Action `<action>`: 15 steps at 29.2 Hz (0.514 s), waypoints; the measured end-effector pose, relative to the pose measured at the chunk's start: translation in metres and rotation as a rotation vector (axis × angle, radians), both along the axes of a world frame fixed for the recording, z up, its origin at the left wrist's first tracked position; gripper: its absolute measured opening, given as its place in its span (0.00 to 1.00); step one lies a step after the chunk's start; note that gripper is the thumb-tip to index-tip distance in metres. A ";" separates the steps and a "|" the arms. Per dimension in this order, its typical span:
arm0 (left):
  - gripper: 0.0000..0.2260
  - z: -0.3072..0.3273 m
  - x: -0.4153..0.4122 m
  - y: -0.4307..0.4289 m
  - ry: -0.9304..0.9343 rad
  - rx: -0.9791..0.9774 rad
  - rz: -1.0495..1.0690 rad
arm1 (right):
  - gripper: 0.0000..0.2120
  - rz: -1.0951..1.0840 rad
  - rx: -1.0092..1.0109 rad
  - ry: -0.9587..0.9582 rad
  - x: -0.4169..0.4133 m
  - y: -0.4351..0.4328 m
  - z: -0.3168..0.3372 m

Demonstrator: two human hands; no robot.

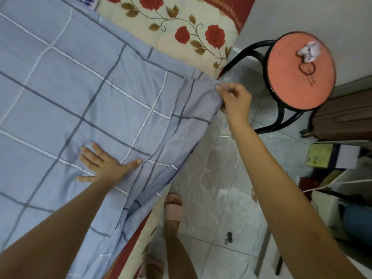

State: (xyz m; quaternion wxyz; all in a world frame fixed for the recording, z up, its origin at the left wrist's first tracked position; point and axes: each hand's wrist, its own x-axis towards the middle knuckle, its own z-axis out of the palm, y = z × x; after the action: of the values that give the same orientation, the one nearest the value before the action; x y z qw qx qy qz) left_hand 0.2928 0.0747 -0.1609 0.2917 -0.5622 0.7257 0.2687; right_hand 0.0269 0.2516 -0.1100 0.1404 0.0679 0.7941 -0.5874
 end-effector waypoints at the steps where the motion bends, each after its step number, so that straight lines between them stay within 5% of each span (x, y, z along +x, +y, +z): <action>1: 0.65 0.000 -0.003 0.000 -0.002 0.018 -0.012 | 0.11 0.082 0.029 0.079 0.003 -0.003 0.009; 6: 0.64 0.009 0.007 -0.007 0.067 0.102 0.022 | 0.03 0.679 0.244 0.397 0.041 -0.044 0.071; 9: 0.50 0.008 0.020 0.005 0.283 -0.014 0.037 | 0.07 0.827 0.258 0.442 0.059 -0.058 0.085; 12: 0.34 0.018 0.046 0.043 0.782 -0.183 -0.089 | 0.14 0.814 0.179 0.323 0.078 -0.072 0.093; 15: 0.31 0.020 0.045 0.086 0.761 -0.229 -0.373 | 0.18 0.618 -0.063 -0.037 0.093 -0.079 0.106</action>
State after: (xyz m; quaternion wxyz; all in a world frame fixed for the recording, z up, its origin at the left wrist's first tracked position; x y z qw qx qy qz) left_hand 0.3382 0.1606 -0.1410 -0.0174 -0.3112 0.8957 0.3171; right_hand 0.1194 0.1731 -0.0043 0.3288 -0.1707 0.7559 -0.5398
